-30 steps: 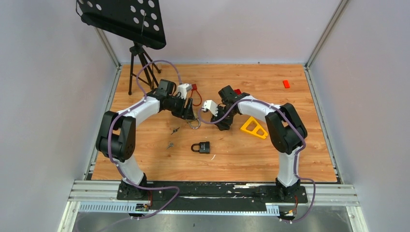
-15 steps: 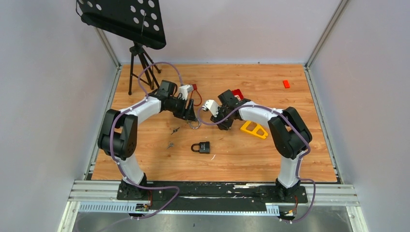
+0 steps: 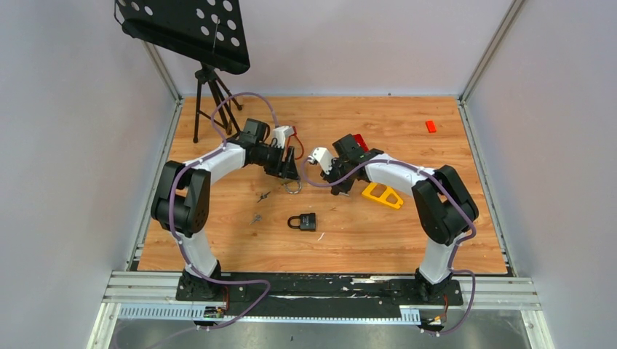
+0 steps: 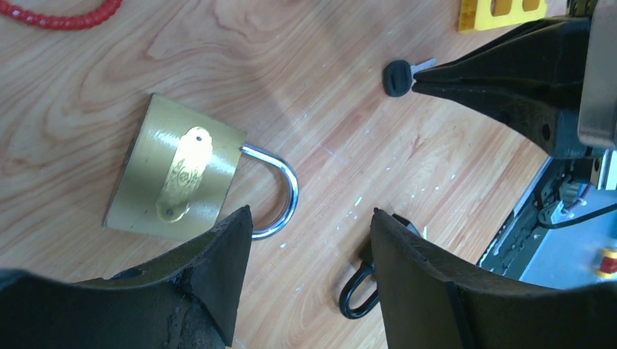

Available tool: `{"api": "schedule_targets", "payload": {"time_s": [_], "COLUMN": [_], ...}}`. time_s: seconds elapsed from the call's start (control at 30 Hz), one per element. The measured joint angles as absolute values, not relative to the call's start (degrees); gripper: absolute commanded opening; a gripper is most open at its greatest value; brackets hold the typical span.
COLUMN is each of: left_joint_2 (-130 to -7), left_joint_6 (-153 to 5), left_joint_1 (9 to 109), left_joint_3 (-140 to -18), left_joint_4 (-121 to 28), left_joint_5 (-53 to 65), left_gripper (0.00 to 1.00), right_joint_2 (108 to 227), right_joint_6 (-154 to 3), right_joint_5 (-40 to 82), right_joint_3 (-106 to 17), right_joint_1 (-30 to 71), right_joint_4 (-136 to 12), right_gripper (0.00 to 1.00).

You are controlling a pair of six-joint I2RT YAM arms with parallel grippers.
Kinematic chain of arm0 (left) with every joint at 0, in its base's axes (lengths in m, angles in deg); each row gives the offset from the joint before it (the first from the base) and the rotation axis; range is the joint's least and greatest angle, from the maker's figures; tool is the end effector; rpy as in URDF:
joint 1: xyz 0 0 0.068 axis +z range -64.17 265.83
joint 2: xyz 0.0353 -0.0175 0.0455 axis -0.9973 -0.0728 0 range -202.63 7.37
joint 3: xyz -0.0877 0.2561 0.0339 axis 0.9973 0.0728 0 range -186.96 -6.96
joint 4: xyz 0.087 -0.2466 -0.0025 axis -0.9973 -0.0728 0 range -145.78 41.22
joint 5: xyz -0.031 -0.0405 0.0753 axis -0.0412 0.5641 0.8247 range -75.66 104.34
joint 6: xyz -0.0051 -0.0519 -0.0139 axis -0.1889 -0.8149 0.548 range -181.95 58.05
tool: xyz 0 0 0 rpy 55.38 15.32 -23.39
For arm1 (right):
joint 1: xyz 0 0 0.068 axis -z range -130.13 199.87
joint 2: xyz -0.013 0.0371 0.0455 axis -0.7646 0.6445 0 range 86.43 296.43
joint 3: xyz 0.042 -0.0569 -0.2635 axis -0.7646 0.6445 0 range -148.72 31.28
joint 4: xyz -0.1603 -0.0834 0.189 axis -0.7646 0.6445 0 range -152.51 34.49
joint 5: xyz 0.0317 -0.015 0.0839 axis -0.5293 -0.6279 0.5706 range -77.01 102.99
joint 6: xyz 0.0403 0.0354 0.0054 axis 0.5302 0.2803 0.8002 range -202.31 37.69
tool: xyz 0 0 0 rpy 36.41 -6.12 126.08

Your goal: Unlock with the key

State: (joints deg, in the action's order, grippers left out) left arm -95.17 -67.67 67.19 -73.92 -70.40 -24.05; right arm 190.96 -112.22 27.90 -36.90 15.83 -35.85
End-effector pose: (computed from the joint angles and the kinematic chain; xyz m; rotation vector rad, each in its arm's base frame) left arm 0.3405 -0.1382 0.1917 0.5443 2.4953 -1.0225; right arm 0.3001 0.2138 0.1756 -1.4779 2.2097 0.3706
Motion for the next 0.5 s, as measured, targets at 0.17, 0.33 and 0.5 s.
{"api": "schedule_targets", "payload": {"time_s": [0.17,0.33,0.5], "left_joint_2": [-97.36,-98.54,-98.56], "left_joint_6": [-69.2,-70.49,-70.9], "left_joint_1": [65.49,64.51,64.42], "left_joint_3": [-76.52,-77.66,-77.66], "left_joint_4": [-70.29,-69.99,-69.86], "left_joint_5": [-24.84,-25.71,-25.89], "left_gripper": [0.68,0.68,0.67], "right_joint_2": [190.81,190.81,190.81], "right_joint_6": [-112.18,-112.64,-113.91], "right_joint_5": [28.08,28.08,28.04], "right_joint_3": [-36.9,-36.88,-36.79], "right_joint_1": [15.83,15.94,15.94], "right_joint_4": [-35.85,-35.66,-35.53], "right_gripper": [0.16,0.39,0.51]}}
